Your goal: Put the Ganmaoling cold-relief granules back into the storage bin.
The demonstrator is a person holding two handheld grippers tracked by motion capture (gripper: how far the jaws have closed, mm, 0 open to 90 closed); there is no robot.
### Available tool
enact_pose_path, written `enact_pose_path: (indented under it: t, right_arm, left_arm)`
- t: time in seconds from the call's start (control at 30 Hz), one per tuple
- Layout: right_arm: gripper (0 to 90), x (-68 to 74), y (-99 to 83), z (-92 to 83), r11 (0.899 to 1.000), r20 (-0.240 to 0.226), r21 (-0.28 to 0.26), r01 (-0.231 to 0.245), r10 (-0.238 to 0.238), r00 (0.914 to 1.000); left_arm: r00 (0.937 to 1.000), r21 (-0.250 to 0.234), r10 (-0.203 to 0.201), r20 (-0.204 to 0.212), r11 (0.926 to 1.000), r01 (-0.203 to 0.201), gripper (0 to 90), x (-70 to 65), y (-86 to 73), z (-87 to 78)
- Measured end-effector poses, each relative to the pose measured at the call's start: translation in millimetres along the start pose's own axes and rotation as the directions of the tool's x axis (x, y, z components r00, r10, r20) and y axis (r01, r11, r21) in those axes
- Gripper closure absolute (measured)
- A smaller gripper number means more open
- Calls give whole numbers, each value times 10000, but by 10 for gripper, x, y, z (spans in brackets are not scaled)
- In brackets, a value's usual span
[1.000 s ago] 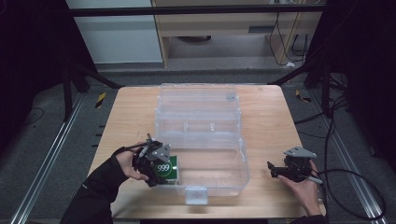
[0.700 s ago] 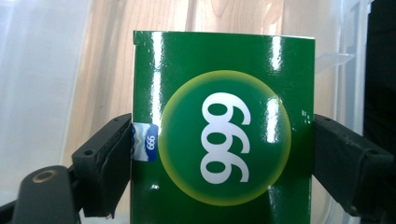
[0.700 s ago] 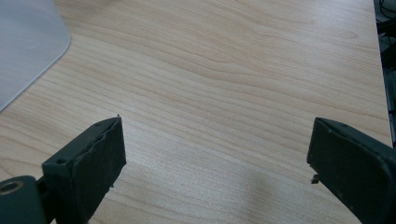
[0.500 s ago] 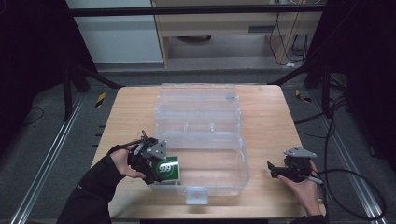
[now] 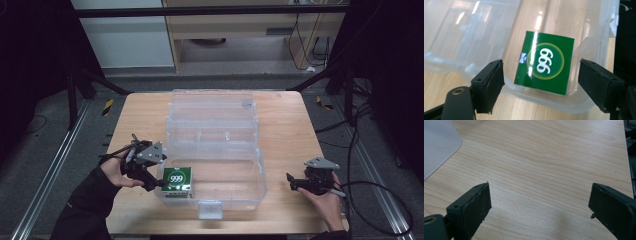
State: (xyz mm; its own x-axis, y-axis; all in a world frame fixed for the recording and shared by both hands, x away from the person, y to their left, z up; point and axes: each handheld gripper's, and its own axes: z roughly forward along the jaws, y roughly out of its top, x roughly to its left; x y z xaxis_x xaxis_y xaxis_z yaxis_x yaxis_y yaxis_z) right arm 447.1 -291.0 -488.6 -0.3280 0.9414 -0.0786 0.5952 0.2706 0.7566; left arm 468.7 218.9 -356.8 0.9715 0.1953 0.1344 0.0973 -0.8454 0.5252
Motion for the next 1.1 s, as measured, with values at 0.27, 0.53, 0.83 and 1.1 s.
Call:
enact_pose_path:
  t: [0.27,0.53,0.83,1.1]
  right_arm:
    - [49,-2,-1,-8,10000,-4,-24,-63,63,10000]
    - [51,-11,-6,-15,10000,44,-45,-46,46,10000]
    - [52,-19,-15,-19,9999,115,-93,-116,118,9999]
    - [51,-34,-28,-22,9997,144,-112,-220,221,9997]
  left_arm:
    - [9842,-830,-1494,-949,9864,1418,211,41,-330,-116]
    - [9151,-1810,-3558,-1898,9287,3236,221,58,-787,-100]
    - [7862,-2399,-5579,-2657,8281,5066,211,61,-1242,101]
    - [7165,-2639,-6290,-3018,7773,5711,203,56,-1433,223]
